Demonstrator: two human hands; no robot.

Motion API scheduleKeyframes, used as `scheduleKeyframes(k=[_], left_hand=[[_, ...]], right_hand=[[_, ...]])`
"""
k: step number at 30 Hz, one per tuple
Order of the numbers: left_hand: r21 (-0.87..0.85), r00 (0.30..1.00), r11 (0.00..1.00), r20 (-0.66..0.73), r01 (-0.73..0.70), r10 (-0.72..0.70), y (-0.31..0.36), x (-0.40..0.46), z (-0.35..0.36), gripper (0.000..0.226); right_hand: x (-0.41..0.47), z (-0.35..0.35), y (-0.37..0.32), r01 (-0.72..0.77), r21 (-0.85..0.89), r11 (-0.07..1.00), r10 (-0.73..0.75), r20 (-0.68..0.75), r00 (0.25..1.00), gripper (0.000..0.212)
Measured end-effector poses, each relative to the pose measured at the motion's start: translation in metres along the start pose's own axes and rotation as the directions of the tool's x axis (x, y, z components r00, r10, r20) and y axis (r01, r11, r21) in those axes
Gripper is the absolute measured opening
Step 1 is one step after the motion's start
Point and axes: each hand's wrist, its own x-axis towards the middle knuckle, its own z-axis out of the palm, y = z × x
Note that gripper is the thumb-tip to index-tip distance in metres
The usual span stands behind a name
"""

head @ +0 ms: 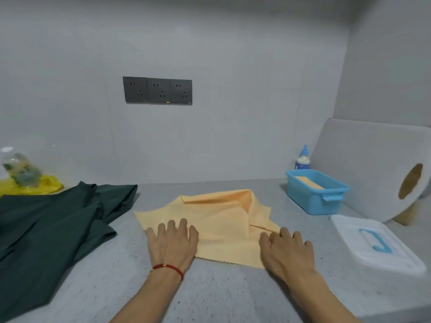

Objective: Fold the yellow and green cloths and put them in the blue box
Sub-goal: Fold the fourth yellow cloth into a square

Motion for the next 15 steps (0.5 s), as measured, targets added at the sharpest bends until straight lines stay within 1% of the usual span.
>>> scheduleKeyframes(k=[2,4,6,7,9,10,11,12,13,14,15], left_hand=[[0.047,0.999,0.998,0.007,0.046,-0.047,-0.005,-0.01,-0.003,0.038],[0.082,0.998,0.995,-0.002,0.063,-0.063,-0.008,-0.018,-0.006,0.035],[0.094,1.0,0.995,-0.02,0.016,-0.014,-0.008,-0.027,-0.012,0.034],[0.106,1.0,0.994,-0.021,-0.018,0.02,-0.007,-0.029,-0.016,0.037],[0.115,0.999,0.993,0.045,-0.031,0.026,-0.002,-0.03,-0.024,0.051],[0.09,0.998,0.996,0.063,0.005,-0.01,0.002,-0.023,-0.027,0.055],[0.057,0.995,0.997,0.086,0.052,-0.057,0.006,-0.015,-0.03,0.054],[0.046,0.992,0.997,0.11,0.063,-0.068,0.009,-0.008,-0.033,0.049],[0.059,0.994,0.998,0.109,0.011,-0.017,0.012,-0.001,-0.033,0.043],[0.064,0.99,0.995,0.126,-0.074,0.065,0.013,0.003,-0.03,0.041],[0.03,0.97,0.987,0.193,-0.159,0.151,0.013,0.004,-0.023,0.043]], right_hand=[[0.007,-0.009,0.001,-0.017,-0.027,0.999,0.017,-0.004,1.0,0.051],[0.012,-0.007,0.001,0.038,0.019,0.999,-0.038,0.022,0.999,0.047],[0.011,0.005,0.001,0.087,0.077,0.993,-0.096,0.111,0.989,0.05],[0.011,0.012,0.002,0.1,0.083,0.992,-0.11,0.133,0.985,0.053],[0.013,0.02,0.005,0.121,0.086,0.989,-0.132,0.14,0.981,0.057],[0.015,0.02,0.007,0.137,0.098,0.986,-0.15,0.146,0.978,0.058],[0.019,0.018,0.008,0.153,0.111,0.982,-0.17,0.165,0.972,0.059],[0.021,0.015,0.009,0.162,0.115,0.98,-0.182,0.193,0.964,0.061],[0.024,0.01,0.009,0.167,0.1,0.981,-0.185,0.219,0.958,0.062],[0.027,0.003,0.009,0.175,0.071,0.982,-0.187,0.236,0.953,0.061],[0.03,-0.003,0.008,0.185,0.046,0.982,-0.19,0.241,0.952,0.059]])
